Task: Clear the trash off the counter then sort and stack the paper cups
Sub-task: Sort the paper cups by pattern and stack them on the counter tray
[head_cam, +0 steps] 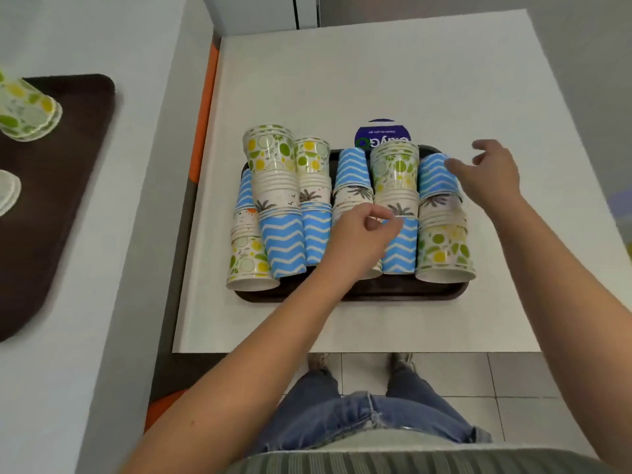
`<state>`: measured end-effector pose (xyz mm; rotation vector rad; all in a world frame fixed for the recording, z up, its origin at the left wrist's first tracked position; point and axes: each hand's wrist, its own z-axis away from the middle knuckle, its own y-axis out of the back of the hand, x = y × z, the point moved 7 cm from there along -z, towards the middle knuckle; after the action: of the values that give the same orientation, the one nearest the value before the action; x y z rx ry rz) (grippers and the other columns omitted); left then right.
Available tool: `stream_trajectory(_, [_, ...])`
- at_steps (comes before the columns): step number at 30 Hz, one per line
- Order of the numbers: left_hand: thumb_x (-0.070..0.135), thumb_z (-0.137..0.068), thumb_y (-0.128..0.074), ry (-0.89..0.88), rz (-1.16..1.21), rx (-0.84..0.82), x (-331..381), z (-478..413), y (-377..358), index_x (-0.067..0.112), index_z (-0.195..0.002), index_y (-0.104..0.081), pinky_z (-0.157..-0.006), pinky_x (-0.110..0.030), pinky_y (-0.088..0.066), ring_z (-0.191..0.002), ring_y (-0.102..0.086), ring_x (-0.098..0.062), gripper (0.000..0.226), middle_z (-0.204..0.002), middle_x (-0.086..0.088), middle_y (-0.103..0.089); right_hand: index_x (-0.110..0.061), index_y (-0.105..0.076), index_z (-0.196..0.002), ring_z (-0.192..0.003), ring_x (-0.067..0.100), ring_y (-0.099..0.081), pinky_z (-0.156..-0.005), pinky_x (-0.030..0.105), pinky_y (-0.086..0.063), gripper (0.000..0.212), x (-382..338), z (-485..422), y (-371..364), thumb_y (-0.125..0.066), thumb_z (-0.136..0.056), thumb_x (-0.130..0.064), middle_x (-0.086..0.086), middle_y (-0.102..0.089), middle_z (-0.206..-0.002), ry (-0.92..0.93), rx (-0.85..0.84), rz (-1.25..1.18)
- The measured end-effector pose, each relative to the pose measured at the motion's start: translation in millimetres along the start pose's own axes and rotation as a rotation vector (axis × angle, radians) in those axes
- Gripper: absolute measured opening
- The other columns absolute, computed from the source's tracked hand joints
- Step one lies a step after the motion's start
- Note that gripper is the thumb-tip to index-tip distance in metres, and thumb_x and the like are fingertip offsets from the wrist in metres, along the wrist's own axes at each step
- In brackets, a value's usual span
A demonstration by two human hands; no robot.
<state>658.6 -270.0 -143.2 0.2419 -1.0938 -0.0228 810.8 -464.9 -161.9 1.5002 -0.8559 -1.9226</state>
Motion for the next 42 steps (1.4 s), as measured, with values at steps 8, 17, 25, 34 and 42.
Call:
stream_trajectory(8, [0.049,-0.084,-0.062,0.034,-0.694,0.001,11,-16,-116,0.004,-0.121,-0.051,-0.090,-0.035,-0.041,-0.114,-0.050,-0.029,0.059,-0.124,-0.014,-0.049,0.002,-0.038,-0.138,-0.119,0.034,-0.053,-0.100,0.047,-0.045,0.086,19,-37,-33,-0.067,-0.079,-0.054,0.018,-0.049,-0.137,-0.057,-0.395,0.078])
stream_trajectory(17, [0.068,-0.071,-0.064,0.216,-0.854,0.170,0,-35,-137,0.004,-0.108,-0.059,-0.081,-0.029,-0.045,-0.102,-0.061,-0.024,0.075,-0.108,-0.010,-0.064,-0.005,-0.057,-0.105,-0.090,0.028,-0.067,-0.083,0.046,-0.056,0.057,23,-45,-41,-0.078,-0.069,-0.044,0.012,-0.065,-0.102,-0.028,-0.552,0.009])
stream_trajectory(25, [0.061,-0.070,-0.069,0.329,-0.705,0.223,-9,-25,-136,0.009,-0.123,-0.047,-0.081,-0.032,-0.045,-0.111,-0.057,-0.025,0.078,-0.119,-0.007,-0.059,-0.008,-0.059,-0.107,-0.079,0.017,-0.062,-0.069,0.028,-0.051,0.042,38,-38,-35,-0.073,-0.076,-0.031,0.008,-0.065,-0.101,-0.138,-0.684,-0.288])
stream_trajectory(34, [0.058,-0.071,-0.071,0.221,-0.430,0.107,0,-12,-110,0.030,-0.151,-0.001,-0.101,-0.033,-0.041,-0.127,-0.047,-0.023,0.109,-0.144,0.000,-0.043,-0.007,-0.059,-0.114,-0.074,0.011,-0.067,-0.064,0.021,-0.053,0.033,21,-22,-20,-0.067,-0.085,-0.020,0.002,-0.070,-0.094,-0.152,-0.778,-0.635])
stream_trajectory(42, [0.044,-0.070,-0.078,0.168,-0.291,0.027,-2,-7,-77,0.039,-0.145,-0.022,-0.097,-0.030,-0.044,-0.116,-0.053,-0.015,0.094,-0.127,0.011,-0.050,-0.009,-0.061,-0.103,-0.068,0.010,-0.066,-0.056,0.019,-0.051,0.022,-6,-28,-10,-0.066,-0.085,-0.019,0.003,-0.069,-0.091,-0.160,-0.602,-0.769])
